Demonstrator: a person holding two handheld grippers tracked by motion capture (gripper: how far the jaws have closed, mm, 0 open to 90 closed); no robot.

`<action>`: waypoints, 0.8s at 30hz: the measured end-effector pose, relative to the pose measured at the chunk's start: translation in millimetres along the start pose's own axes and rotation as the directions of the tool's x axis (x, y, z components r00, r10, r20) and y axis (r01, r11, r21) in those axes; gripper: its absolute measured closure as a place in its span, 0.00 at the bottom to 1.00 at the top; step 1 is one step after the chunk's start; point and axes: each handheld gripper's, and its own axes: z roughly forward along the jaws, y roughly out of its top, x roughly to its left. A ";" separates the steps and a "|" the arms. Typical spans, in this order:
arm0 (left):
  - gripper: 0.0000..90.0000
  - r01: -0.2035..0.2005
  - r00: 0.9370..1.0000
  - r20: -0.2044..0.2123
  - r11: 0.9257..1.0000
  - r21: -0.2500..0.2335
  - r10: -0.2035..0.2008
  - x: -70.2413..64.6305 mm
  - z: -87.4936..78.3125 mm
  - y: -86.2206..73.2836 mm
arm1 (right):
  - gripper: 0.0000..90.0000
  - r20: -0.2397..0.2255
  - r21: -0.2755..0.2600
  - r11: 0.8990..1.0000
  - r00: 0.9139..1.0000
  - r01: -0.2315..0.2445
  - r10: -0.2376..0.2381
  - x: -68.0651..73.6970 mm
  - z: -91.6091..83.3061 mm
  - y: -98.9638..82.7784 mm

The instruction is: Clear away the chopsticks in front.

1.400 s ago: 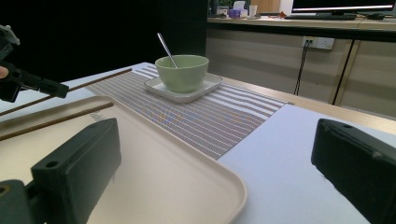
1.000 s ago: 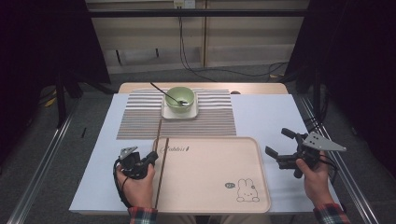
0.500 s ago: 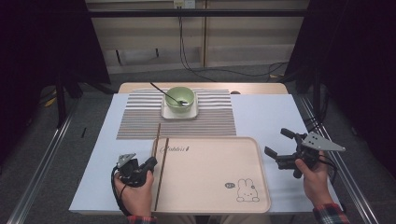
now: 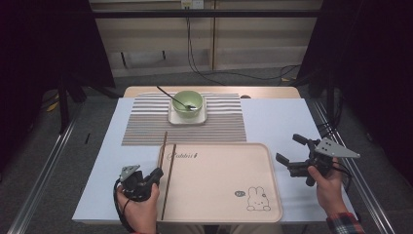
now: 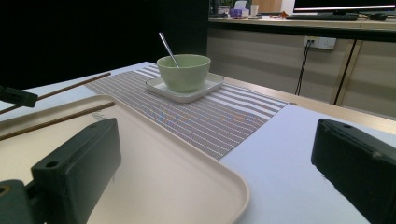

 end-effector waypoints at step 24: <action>0.95 -0.011 1.000 -0.024 0.999 0.043 0.012 1.2 -4.6 -15.4 | 0.01 -0.006 -0.002 1.000 1.000 -0.004 0.004 0.7 0.5 0.2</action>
